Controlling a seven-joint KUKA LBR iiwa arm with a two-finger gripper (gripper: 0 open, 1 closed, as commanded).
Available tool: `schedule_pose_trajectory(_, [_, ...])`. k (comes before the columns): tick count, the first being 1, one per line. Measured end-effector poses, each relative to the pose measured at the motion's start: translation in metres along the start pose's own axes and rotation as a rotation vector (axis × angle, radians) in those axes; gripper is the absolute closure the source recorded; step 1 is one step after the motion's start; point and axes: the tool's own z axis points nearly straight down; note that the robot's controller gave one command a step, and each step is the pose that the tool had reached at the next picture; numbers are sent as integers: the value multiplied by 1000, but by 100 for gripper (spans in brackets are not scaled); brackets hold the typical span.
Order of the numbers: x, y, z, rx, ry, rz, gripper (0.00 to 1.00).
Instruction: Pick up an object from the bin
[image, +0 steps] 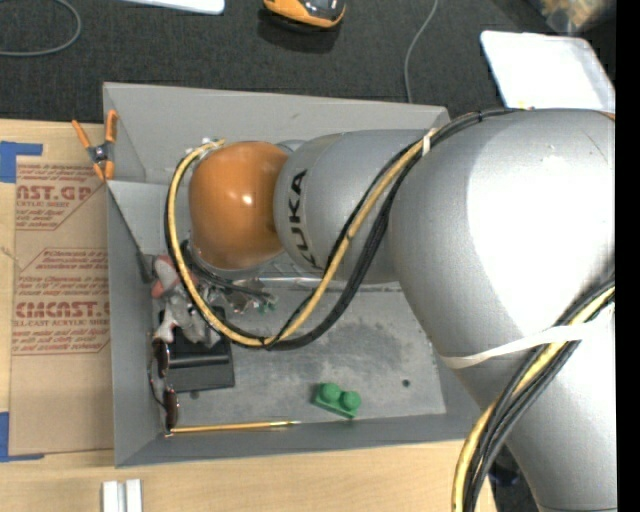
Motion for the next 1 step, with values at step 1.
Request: schedule_pose_trajectory(1, [0, 0, 0, 0, 0, 0, 100])
